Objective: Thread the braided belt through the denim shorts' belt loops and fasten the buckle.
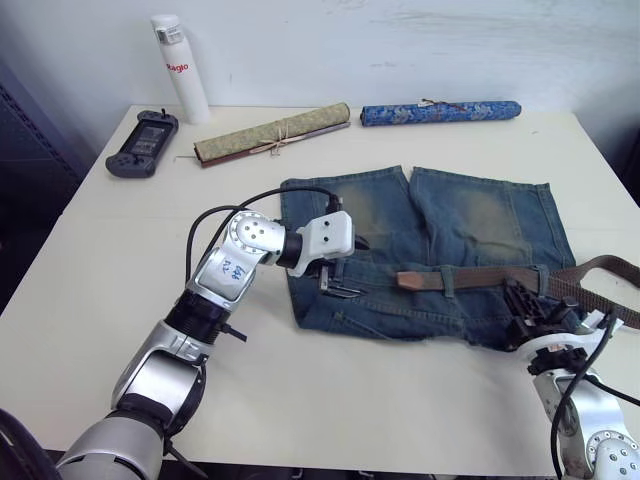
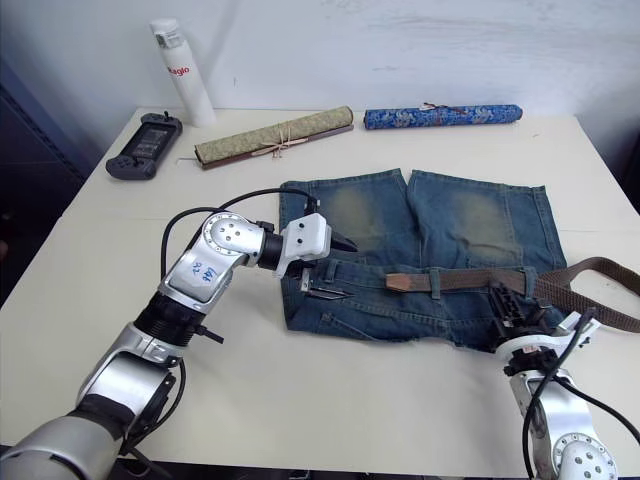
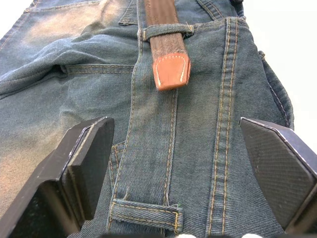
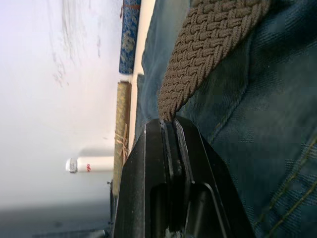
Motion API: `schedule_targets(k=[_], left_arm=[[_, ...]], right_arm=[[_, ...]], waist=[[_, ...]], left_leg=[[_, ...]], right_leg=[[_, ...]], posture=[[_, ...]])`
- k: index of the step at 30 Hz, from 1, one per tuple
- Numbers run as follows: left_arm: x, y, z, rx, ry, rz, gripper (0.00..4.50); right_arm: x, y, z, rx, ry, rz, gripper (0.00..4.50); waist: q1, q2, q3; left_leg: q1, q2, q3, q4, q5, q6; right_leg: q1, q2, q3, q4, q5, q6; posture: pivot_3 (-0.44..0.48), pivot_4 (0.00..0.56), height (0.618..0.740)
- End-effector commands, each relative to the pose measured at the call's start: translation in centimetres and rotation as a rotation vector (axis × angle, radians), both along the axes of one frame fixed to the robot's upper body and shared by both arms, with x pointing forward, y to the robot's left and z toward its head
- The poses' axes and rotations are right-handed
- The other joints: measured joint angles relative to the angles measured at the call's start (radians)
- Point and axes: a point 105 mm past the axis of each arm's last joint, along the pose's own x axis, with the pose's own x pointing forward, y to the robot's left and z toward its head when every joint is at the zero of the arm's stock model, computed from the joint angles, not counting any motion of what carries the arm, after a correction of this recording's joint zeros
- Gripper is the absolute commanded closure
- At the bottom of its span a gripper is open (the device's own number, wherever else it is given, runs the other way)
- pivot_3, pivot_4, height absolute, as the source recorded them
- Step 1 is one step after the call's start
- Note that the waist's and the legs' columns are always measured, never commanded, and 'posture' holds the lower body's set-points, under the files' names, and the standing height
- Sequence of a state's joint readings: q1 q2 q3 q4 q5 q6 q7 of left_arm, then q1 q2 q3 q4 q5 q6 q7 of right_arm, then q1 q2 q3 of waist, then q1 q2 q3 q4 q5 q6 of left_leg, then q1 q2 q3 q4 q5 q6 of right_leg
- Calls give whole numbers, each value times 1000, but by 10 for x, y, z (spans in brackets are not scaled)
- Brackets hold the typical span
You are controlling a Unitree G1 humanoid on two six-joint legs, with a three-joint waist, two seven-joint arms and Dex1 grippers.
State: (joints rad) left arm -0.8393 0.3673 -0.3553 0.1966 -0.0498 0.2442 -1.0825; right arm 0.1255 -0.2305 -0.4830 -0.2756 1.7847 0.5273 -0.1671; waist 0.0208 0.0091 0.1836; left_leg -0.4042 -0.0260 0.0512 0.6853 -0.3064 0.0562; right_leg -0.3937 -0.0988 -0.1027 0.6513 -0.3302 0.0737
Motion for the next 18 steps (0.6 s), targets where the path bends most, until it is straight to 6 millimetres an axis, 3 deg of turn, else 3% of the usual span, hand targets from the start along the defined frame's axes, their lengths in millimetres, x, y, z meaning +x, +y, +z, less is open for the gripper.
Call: schedule_targets(k=[1, 6, 11, 14, 18], left_arm=[[-3, -3, 9, -9, -49, -19, 0], [-2, -2, 10, -5, -49, -18, 0], [-2, -2, 9, -2, -47, -21, 0], [-2, -2, 9, 0, -47, -23, 0], [-2, -2, 9, 3, -47, -27, 0]], right_arm=[[0, 32, 4, -27, -27, 96, 4473], [2, 67, 2, -26, -17, 155, 4473], [5, 79, 3, -50, -9, 156, 4473], [1, 67, 8, -77, -21, 129, 3564], [-13, 47, 17, -207, -15, 138, 1872]], waist=[[-3, 0, 0], [-7, 0, 0], [-13, 0, 0], [-16, 0, 0], [-13, 0, 0]], left_leg=[[0, 0, 0, 0, 0, 0], [0, 0, 0, 0, 0, 0], [0, 0, 0, 0, 0, 0], [0, 0, 0, 0, 0, 0], [0, 0, 0, 0, 0, 0]], right_leg=[[0, 0, 0, 0, 0, 0], [0, 0, 0, 0, 0, 0], [0, 0, 0, 1, 0, 0], [0, 0, 0, 1, 0, 0], [0, 0, 0, 1, 0, 0]], posture=[[0, 150, 686], [0, 150, 686], [0, 150, 686], [0, 150, 686], [0, 150, 686]])
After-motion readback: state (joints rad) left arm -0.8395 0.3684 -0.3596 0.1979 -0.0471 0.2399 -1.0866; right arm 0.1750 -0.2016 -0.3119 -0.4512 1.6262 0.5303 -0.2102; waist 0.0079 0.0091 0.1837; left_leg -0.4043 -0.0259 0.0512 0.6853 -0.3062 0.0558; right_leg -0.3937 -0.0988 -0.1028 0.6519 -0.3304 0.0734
